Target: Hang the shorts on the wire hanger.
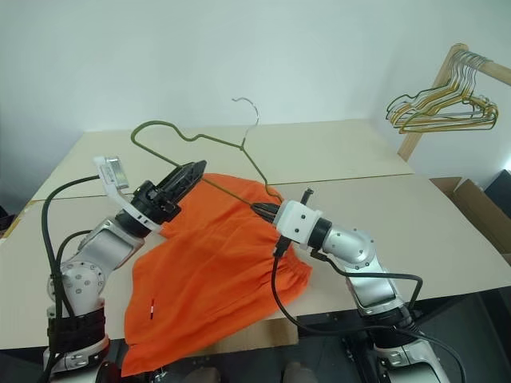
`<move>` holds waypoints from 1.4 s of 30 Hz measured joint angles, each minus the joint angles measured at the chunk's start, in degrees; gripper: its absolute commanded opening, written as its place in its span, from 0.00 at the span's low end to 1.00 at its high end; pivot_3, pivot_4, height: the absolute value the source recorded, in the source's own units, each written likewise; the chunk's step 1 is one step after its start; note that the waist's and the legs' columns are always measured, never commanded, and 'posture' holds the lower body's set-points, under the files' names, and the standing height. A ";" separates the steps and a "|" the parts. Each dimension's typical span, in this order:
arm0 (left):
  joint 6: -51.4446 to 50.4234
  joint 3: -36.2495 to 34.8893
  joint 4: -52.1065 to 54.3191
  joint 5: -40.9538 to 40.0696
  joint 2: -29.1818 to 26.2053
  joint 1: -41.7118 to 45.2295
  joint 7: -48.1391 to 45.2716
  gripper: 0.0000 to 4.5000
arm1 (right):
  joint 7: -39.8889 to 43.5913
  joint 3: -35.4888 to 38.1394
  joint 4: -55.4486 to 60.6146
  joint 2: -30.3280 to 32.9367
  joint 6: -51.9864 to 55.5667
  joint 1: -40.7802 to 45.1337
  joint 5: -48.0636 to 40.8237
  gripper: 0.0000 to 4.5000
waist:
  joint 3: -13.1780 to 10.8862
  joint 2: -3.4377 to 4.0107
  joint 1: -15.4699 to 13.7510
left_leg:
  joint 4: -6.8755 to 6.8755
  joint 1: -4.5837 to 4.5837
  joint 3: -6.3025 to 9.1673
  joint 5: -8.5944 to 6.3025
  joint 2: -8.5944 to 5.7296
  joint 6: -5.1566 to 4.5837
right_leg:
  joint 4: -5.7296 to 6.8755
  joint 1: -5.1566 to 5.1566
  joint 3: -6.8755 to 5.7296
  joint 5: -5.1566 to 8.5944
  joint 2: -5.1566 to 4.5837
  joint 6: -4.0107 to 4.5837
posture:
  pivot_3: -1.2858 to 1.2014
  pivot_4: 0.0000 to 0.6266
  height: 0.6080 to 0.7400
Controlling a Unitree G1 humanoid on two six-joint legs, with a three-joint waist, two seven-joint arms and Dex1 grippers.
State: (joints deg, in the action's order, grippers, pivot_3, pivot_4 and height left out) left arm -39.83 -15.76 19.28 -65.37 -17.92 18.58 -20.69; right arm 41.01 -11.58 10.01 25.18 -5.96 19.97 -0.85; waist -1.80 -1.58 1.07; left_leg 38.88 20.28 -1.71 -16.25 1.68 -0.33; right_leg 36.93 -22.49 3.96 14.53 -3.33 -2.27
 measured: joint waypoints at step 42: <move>-0.32 -7.91 -2.53 -6.06 -18.30 -0.16 -27.03 0.00 | 24.20 10.82 -5.67 16.28 35.41 5.06 -35.49 0.64 | -0.22 -0.12 -0.15 | -0.05 -0.03 0.00 -0.01 0.10 -0.03 | -0.24 0.13 -0.15 0.01 0.06 0.04 | 0.54 0.00 1.00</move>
State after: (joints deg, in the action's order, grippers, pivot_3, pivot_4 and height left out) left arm -40.15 -23.68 16.75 -71.43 -36.22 18.41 -47.72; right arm 65.21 -0.75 4.34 41.46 29.45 25.04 -36.34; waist -2.03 -1.70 0.91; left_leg 38.83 20.24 -1.71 -16.26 1.78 -0.35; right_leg 36.69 -22.36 3.81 14.54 -3.28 -2.23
